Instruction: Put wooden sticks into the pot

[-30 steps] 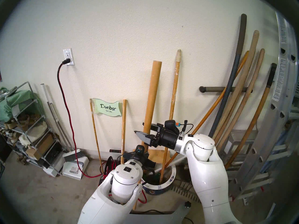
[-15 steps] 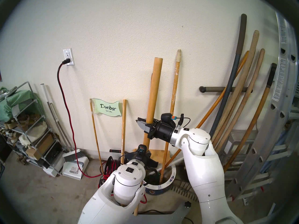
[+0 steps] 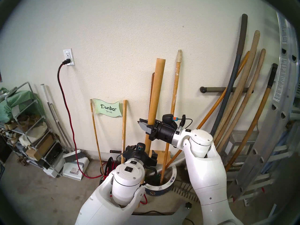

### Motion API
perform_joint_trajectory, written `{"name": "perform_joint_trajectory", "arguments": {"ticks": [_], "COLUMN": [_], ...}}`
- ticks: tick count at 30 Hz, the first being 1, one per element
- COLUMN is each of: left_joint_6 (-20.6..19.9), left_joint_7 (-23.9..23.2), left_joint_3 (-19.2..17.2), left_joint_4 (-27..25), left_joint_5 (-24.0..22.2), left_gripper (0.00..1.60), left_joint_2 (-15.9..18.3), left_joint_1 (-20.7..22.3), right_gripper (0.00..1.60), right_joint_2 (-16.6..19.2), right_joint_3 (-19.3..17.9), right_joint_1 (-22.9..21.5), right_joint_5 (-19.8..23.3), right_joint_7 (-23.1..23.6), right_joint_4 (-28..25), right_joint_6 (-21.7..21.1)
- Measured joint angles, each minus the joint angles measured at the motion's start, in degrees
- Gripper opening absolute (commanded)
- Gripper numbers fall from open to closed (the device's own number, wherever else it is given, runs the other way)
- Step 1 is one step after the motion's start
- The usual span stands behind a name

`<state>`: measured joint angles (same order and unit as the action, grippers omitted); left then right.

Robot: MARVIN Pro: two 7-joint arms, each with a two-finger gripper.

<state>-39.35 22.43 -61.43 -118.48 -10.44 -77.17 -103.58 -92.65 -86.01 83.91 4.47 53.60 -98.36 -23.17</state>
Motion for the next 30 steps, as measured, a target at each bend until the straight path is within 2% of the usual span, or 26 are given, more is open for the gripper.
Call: {"name": "perform_joint_trajectory", "arguments": {"ticks": [8,13,19,30], "left_joint_6": [-0.81,-0.38,0.54,0.21], "left_joint_7": [1.58,2.58,3.81,7.51], "left_joint_3": [0.45,0.9,-0.73,-3.2], "left_joint_4": [-1.92,-4.08,-8.37,-13.95], "left_joint_5": [-2.51,-5.65,-8.68,-10.95], "left_gripper": [1.6,1.6,1.6,1.6], "left_joint_2": [1.38,2.55,3.79,5.0], "left_joint_1": [-1.2,-2.35,-4.8,-8.36], "right_gripper": [0.0,0.0,0.0,0.0], "right_joint_2": [-0.11,-0.41,-0.69,-0.73], "right_joint_3": [-0.23,-1.04,-2.87,-6.3], "right_joint_1": [-0.94,-1.84,-3.12,-5.76], "right_joint_5": [1.04,1.96,2.58,3.4], "right_joint_7": [-1.06,-1.65,-2.15,-2.41], "right_joint_4": [0.11,0.14,-0.09,-1.71], "right_joint_6": [-1.15,-2.4,-3.57,-5.05]}}
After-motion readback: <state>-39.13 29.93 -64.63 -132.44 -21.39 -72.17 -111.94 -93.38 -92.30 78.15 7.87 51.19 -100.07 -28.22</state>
